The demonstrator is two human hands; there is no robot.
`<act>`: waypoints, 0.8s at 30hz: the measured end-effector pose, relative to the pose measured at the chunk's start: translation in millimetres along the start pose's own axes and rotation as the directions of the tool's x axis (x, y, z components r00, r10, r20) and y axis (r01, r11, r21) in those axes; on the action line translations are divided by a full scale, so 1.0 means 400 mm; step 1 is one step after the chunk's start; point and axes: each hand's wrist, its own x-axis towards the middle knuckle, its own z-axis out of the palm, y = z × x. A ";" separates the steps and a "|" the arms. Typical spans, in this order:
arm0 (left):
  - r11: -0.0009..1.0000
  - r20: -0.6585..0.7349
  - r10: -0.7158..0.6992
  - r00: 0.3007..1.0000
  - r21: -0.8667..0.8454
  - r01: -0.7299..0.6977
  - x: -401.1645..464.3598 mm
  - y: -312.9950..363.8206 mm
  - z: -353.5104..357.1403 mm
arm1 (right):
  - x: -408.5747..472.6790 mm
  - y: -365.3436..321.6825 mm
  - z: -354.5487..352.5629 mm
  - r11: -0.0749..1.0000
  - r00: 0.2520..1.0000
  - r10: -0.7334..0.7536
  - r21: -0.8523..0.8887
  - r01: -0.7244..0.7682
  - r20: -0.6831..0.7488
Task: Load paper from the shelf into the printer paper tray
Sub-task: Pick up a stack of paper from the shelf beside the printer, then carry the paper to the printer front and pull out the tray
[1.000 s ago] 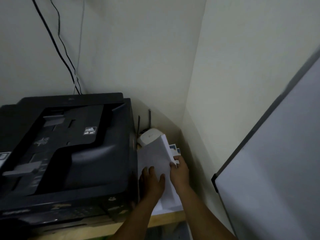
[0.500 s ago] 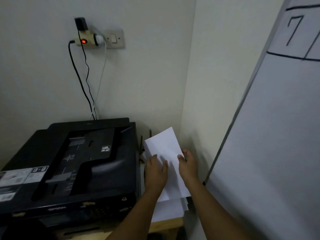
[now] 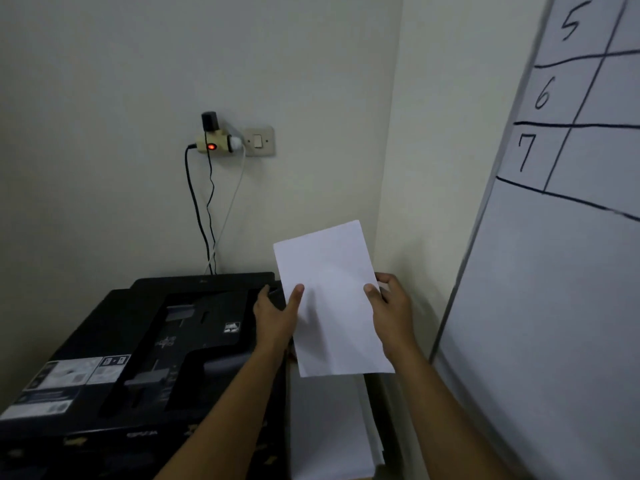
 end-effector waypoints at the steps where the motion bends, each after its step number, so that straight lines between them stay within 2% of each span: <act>1: 0.999 0.010 -0.013 1.000 -0.052 0.014 0.011 0.015 -0.034 | -0.004 -0.022 0.013 1.000 1.000 -0.019 0.016 0.019 0.024; 4: 0.982 0.075 -0.051 0.996 -0.179 0.064 0.041 0.056 -0.156 | -0.023 -0.080 0.078 0.995 0.993 -0.061 0.080 0.054 0.097; 8: 0.975 0.241 -0.002 0.970 -0.215 0.056 0.054 0.106 -0.346 | -0.067 -0.132 0.221 0.983 0.980 -0.084 0.176 0.052 0.180; 10: 0.977 0.257 0.002 0.966 -0.207 0.053 0.061 0.132 -0.440 | -0.098 -0.146 0.312 0.975 0.977 -0.087 0.217 0.044 0.196; 17: 0.978 0.126 0.096 0.987 -0.196 -0.070 0.125 0.167 -0.758 | -0.212 -0.167 0.639 0.956 0.961 -0.114 0.290 0.037 0.253; 24: 0.985 -0.005 0.129 0.992 -0.111 -0.129 0.195 0.138 -0.955 | -0.277 -0.163 0.852 0.939 0.922 -0.042 0.331 -0.095 0.385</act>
